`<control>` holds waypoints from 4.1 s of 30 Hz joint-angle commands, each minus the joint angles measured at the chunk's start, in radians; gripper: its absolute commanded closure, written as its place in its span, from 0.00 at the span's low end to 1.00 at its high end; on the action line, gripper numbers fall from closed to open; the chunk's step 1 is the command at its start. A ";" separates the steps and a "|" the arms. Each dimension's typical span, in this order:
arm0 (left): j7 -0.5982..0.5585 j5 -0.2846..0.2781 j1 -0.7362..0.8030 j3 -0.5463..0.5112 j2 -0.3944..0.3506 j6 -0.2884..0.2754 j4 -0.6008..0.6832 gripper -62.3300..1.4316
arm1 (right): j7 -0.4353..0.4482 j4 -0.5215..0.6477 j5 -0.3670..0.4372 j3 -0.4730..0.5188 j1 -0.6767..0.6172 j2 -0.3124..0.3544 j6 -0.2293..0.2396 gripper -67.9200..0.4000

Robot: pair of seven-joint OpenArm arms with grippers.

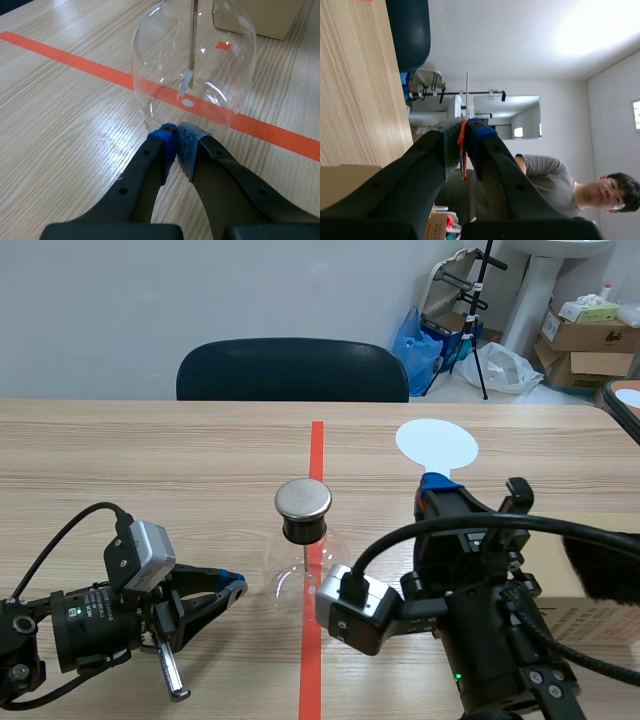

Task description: Do the electroscope experiment

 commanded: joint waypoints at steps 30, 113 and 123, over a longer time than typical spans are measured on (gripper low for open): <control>-0.014 -0.010 -0.003 -0.010 0.002 0.002 0.021 0.93 | 0.046 -0.016 -0.002 -0.018 -0.008 0.005 -0.010 0.97; -0.014 -0.010 -0.003 -0.010 0.002 0.010 0.021 0.93 | 0.046 -0.016 -0.002 -0.018 -0.008 0.005 0.027 0.97; -0.014 -0.010 -0.003 -0.010 0.002 0.010 0.021 0.93 | 0.046 -0.016 -0.002 -0.018 -0.008 0.005 0.027 0.97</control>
